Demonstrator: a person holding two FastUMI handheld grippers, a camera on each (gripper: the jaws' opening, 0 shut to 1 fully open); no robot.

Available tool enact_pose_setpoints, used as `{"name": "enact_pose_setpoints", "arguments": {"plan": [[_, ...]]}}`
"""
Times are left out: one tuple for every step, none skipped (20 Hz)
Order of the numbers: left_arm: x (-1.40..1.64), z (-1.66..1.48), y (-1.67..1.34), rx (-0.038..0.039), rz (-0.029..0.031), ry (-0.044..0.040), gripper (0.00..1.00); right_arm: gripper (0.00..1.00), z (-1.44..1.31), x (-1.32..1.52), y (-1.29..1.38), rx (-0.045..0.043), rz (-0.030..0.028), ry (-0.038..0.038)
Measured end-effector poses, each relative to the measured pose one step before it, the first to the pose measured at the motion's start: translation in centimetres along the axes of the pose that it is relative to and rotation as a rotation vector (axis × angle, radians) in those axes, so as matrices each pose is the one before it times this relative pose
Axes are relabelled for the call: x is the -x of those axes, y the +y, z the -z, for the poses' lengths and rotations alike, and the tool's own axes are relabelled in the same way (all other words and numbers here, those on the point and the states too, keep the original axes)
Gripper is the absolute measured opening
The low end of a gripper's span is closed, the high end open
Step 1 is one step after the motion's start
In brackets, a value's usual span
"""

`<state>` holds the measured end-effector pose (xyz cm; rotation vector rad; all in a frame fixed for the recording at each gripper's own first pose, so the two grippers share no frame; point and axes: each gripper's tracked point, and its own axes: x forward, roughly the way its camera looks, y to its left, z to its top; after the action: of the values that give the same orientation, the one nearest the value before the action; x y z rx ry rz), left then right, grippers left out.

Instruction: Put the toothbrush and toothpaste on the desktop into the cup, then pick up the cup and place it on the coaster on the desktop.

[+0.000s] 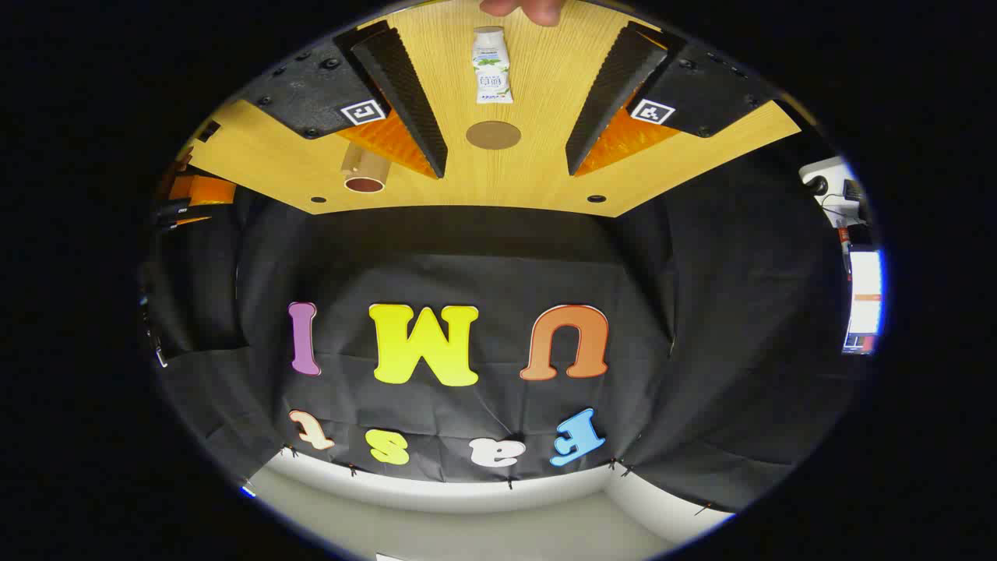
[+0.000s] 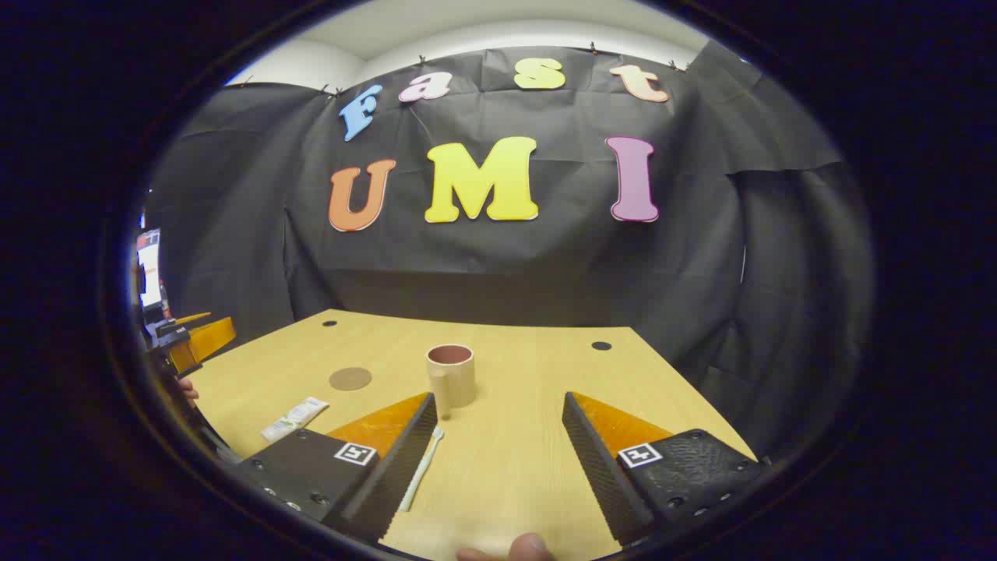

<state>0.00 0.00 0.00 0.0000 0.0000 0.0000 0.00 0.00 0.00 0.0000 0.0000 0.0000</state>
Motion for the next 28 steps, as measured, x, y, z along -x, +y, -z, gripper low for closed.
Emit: {"name": "enact_pose_setpoints", "arguments": {"plan": [[0.03,-0.009,-0.213,-0.0001,0.00477,0.00258,0.98,0.96,-0.229,0.058,0.041,-0.00891,0.00228,-0.00789],[-0.113,0.038,-0.377,-0.00011,0.00724,0.00481,0.98,0.96,-0.109,-0.001,-0.057,-0.00196,0.00697,-0.00639],[-0.015,-0.045,-0.23,-0.00285,0.00516,0.00019,0.98,0.96,-0.137,0.002,-0.176,0.0024,0.01082,-0.00568],[0.016,-0.212,-0.279,-0.00576,0.00406,-0.00232,0.98,0.96,-0.329,0.038,-0.087,0.00589,0.01063,-0.00774],[-0.054,-0.137,-0.1,-0.00593,0.0014,-0.00124,0.98,0.96,-0.426,0.046,-0.205,0.00509,0.01186,-0.01365],[0.106,-0.344,-0.188,-0.0043,0.00169,-0.0046,0.98,0.95,-0.45,0.221,-0.177,0.00145,0.0121,-0.01466],[-0.01,-0.307,-0.177,-0.0034,0.00322,-0.00766,0.98,0.96,-0.425,0.175,-0.065,-0.0005,0.00457,-0.01339],[-0.047,-0.169,-0.162,-0.00455,0.00414,-0.00331,0.98,0.96,-0.215,0.113,0.066,-0.00035,0.00295,-0.00892],[0.049,-0.168,-0.17,-0.00353,0.00183,-0.00187,0.98,0.96,-0.255,0.121,0.046,-0.00068,-0.00112,-0.00481],[-0.028,-0.107,0.008,0.00047,0.00088,-0.00135,0.98,0.96,-0.16,0.009,0.19,0.00061,-0.00371,-0.00114],[0.009,-0.077,-0.039,0.00448,0.00191,-0.00239,0.98,0.96,-0.213,0.109,0.175,0.00502,-0.00755,0.00079],[-0.047,-0.03,0.169,0.00547,-0.00054,-0.0031,0.98,0.95,-0.241,0.026,-0.118,0.00555,0.00058,-0.00368],[-0.005,-0.109,0.152,0.00225,-0.00381,-0.00346,0.98,0.95,-0.292,0.07,-0.075,0.00732,0.00249,-0.0052],[-0.062,0.127,0.153,-0.00044,-0.00429,0.00062,0.98,0.95,-0.006,-0.112,0.076,0.00858,-0.00169,0.00178],[0.018,0.075,0.073,0.00082,-0.00155,0.00318,0.98,0.95,0.094,-0.082,0.277,0.0051,-0.00763,0.00858],[0.064,0.112,0.052,0.00306,0.00136,0.00617,0.98,0.96,0.216,-0.204,0.359,-0.00073,-0.01498,0.01638],[-0.044,0.159,0.062,0.00079,0.00251,0.01075,0.98,0.96,0.316,-0.177,0.424,-0.00528,-0.02254,0.02606],[-0.074,0.439,-0.007,0.00053,0.00524,0.01629,0.98,0.95,0.32,-0.259,0.542,-0.00542,-0.02948,0.03023],[-0.079,0.399,0.168,0.00196,-0.00076,0.01526,0.98,0.95,0.283,-0.31,0.146,-0.00333,-0.01339,0.0319],[-0.079,0.227,0.275,0.00268,-0.00158,0.0115,0.98,0.95,0.115,-0.218,0.002,-0.00269,-0.01091,0.02671],[-0.098,0.323,0.239,0.00415,-0.00273,0.01187,0.98,0.95,0.068,-0.287,0.203,0.00042,-0.00863,0.02249],[-0.097,0.259,0.063,0.00419,0.0001,0.01157,0.98,0.96,0.162,-0.261,0.034,0.00433,-0.00113,0.01594],[-0.087,0.393,0.061,-0.00099,-0.0031,0.01258,0.98,0.95,0.288,-0.311,0.238,0.00186,-0.00177,0.01742],[-0.113,0.31,0.181,-0.00916,-0.00517,0.00376,0.98,0.95,0.839,-0.482,0.351,0.00542,-0.00176,0.03095],[-0.215,0.425,0.122,-0.01046,-0.00001,0.00841,0.98,0.95,0.959,-0.553,0.35,0.00262,-0.00305,0.03682],[-0.172,0.573,0.091,-0.00489,0.00159,0.01332,0.98,0.95,0.733,-0.424,0.574,-0.00516,-0.00907,0.03409],[-0.107,0.609,-0.033,0.00211,0.00501,0.01954,0.98,0.95,0.663,-0.479,0.68,-0.01665,-0.01705,0.03316],[-0.125,0.699,-0.144,0.00536,0.00902,0.02444,0.98,0.95,0.559,-0.311,0.729,-0.01571,-0.02038,0.03083]]}}
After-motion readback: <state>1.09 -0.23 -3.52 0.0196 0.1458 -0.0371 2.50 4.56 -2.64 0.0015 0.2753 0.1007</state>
